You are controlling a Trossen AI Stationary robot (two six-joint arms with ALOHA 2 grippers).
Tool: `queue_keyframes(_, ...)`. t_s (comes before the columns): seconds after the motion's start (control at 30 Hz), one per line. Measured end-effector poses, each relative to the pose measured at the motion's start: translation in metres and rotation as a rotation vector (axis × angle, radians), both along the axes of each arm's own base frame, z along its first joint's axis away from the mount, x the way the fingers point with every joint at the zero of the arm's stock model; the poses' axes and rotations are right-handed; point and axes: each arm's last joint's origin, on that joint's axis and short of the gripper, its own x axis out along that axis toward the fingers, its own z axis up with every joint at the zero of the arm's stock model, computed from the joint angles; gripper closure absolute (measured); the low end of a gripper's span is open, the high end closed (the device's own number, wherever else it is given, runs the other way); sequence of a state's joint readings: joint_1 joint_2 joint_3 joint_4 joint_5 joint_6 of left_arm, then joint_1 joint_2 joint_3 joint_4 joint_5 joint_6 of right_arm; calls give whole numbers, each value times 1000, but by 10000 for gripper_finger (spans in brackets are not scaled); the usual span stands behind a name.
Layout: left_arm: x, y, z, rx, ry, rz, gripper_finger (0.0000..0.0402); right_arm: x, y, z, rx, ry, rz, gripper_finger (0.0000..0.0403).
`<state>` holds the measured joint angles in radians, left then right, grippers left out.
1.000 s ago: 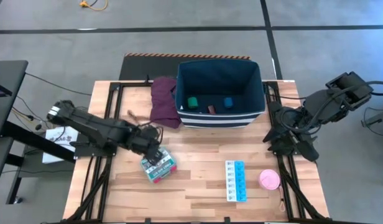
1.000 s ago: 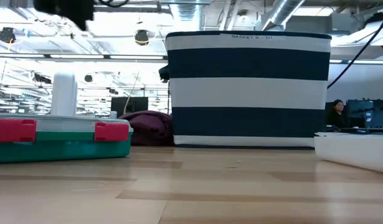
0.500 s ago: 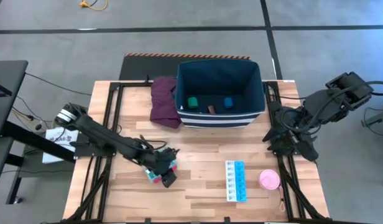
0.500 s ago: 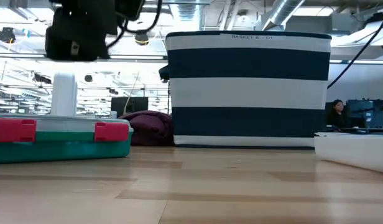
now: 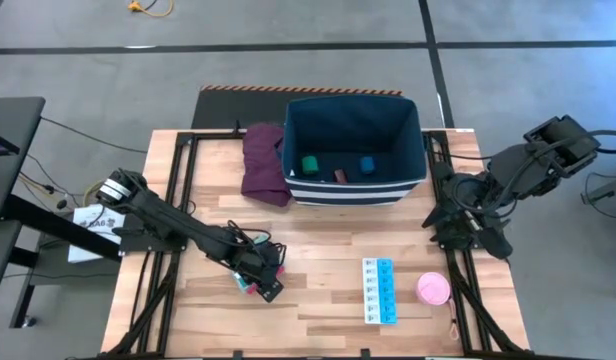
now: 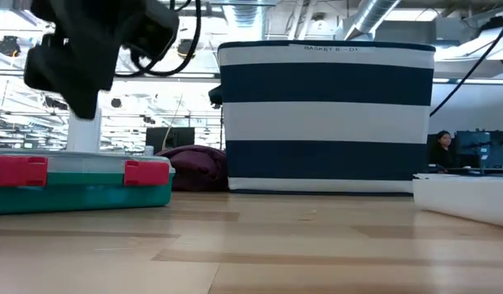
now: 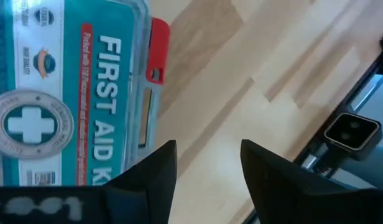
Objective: Pick & place medical supplies in basket/bin
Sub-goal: Put the green first aid kit into the blue organizer
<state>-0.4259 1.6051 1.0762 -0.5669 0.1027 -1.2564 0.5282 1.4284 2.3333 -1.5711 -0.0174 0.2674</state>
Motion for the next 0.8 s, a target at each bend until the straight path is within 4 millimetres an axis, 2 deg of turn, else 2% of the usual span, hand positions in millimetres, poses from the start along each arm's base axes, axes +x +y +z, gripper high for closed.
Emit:
queue_keyframes(0.27, 2, 0, 9, 47, -7, -5, 257, 0, 0, 0, -4, -2, 3, 278)
queue_keyframes(0.8, 7, -8, -12, 128, 13, -82, 260, 0, 0, 0, -4, -2, 4, 278)
